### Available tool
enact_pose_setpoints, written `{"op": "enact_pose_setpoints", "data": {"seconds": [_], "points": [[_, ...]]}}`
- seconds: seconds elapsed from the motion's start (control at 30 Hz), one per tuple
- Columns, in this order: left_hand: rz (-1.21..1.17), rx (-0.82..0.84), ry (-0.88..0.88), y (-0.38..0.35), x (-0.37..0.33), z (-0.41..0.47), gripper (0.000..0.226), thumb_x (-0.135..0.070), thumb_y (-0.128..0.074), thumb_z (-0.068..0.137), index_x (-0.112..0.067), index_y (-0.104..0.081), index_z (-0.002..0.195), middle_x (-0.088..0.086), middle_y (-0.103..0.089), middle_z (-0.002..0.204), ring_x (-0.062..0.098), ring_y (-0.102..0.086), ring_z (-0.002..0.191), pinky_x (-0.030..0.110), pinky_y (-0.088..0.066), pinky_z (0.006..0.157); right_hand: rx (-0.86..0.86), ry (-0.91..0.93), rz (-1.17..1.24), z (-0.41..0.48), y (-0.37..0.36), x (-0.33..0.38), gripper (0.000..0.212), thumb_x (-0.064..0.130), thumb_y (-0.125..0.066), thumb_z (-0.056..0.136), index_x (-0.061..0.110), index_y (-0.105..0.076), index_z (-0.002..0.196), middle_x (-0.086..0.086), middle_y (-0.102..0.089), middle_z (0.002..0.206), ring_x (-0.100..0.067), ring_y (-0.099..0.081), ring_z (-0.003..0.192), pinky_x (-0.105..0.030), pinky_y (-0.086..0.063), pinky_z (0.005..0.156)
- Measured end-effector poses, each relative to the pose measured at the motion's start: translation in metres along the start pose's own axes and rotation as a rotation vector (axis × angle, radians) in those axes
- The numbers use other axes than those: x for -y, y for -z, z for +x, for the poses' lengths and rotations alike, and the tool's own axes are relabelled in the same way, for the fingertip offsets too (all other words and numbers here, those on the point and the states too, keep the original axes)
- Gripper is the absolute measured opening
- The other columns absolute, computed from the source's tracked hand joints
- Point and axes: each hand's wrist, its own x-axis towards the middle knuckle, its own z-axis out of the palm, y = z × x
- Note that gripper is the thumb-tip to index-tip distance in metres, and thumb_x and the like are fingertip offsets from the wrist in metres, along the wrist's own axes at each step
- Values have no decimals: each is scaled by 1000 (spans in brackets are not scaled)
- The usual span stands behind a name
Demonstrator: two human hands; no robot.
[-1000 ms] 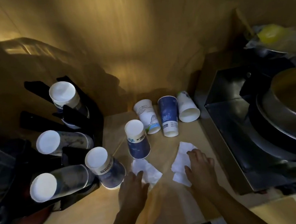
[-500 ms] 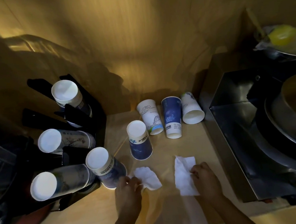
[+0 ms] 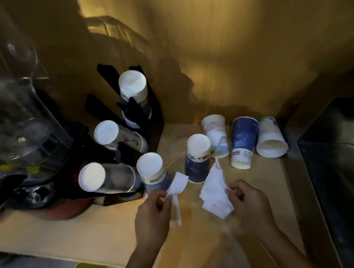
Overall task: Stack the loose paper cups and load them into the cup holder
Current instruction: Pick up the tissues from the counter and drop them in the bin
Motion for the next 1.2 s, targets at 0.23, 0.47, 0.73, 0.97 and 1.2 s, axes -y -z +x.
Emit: {"op": "enact_pose_setpoints", "data": {"seconds": [0.23, 0.47, 0.73, 0.97, 1.2], "points": [[-152, -159, 156, 55, 38, -36, 17, -20, -62, 86, -25, -59, 69, -1, -49, 43, 10, -43, 42, 25, -35, 47, 91, 239, -30, -23, -37, 60, 11, 22, -59, 86, 15, -60, 78, 1, -58, 61, -19, -55, 62, -35, -46, 58], [-165, -272, 289, 132, 107, -73, 17, -20, -63, 85, -24, -59, 69, 1, -53, 48, 14, -46, 44, 34, -36, 48, 196, 421, -95, -65, -87, 115, 7, 22, -62, 84, 18, -63, 78, 15, -38, 48, -17, -46, 58, -35, -41, 58], [-117, -453, 514, 222, 187, -135, 16, -25, -62, 85, -30, -60, 70, 0, -64, 61, 24, -61, 63, 40, -49, 57, 329, 586, -135, -119, -191, 178, 9, 17, -65, 81, 16, -63, 73, 12, -28, 41, -21, -42, 50, -35, -39, 51], [45, -496, 632, 228, 253, -173, 11, -27, -58, 88, -21, -66, 85, -2, -64, 71, 20, -59, 65, 30, -46, 57, 427, 637, -140, -136, -280, 173, 7, 12, -70, 78, 10, -65, 73, -5, -41, 46, -15, -37, 49, -32, -35, 49], [48, -392, 827, 171, 335, -164, 18, -29, -53, 91, -16, -64, 88, 6, -68, 82, 26, -64, 75, 37, -50, 74, 558, 528, -289, -133, -367, 112, 10, 15, -64, 82, 8, -65, 76, -19, -64, 63, -31, -56, 57, -35, -41, 54]]}}
